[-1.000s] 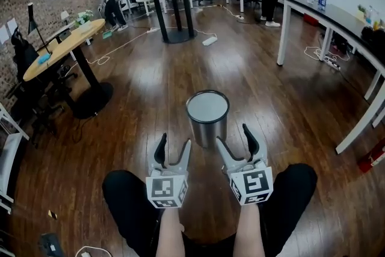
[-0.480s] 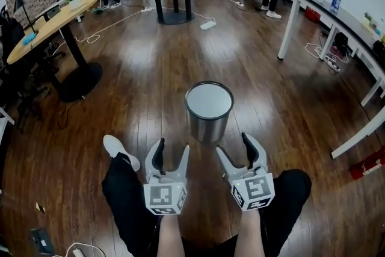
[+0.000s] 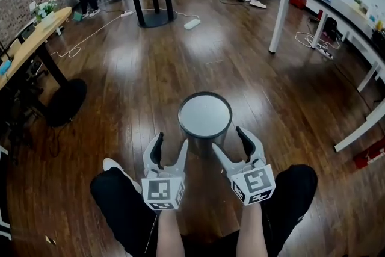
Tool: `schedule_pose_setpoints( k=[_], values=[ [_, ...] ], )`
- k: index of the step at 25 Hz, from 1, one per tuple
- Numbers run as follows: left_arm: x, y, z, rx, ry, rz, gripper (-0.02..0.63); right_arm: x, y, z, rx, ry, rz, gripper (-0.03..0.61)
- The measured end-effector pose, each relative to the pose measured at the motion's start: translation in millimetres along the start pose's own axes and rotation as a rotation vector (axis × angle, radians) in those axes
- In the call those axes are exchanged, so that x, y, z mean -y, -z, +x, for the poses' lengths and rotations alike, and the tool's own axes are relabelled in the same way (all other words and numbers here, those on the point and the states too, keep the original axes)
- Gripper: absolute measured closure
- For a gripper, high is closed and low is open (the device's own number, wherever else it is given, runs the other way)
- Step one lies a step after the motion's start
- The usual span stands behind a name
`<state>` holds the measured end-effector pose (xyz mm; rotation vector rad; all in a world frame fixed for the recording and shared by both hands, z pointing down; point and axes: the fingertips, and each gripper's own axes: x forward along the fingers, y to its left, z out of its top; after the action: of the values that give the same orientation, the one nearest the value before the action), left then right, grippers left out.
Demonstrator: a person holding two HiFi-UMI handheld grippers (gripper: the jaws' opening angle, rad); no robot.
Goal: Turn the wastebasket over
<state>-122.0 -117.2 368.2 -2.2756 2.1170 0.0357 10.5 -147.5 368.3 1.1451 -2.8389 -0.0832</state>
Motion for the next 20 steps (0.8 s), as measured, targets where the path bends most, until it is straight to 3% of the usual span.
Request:
schedule_pose_setpoints(
  k=[6, 12, 17, 20],
  values=[
    [-47.2, -9.0, 73.5, 0.016, 0.076, 0.004, 0.313, 20.8, -18.5, 72.5, 0.000, 0.045, -0.011, 0.273],
    [-88.2, -6.5, 133.7, 0.028, 0.126, -0.009, 0.319, 19.8, -11.5, 143.4, -0.064, 0.018, -0.041, 0.273],
    [-124.0, 9.8, 164.3, 0.015, 0.102, -0.052, 0.319, -6.0, 54.1, 202.1, -0.274, -0.116, -0.074, 0.273],
    [-139.7, 17.1, 177.1, -0.004, 0.097, -0.054, 0.319, -18.0, 105.6, 231.7, -0.418, -0.151, -0.062, 0.273]
  ],
)
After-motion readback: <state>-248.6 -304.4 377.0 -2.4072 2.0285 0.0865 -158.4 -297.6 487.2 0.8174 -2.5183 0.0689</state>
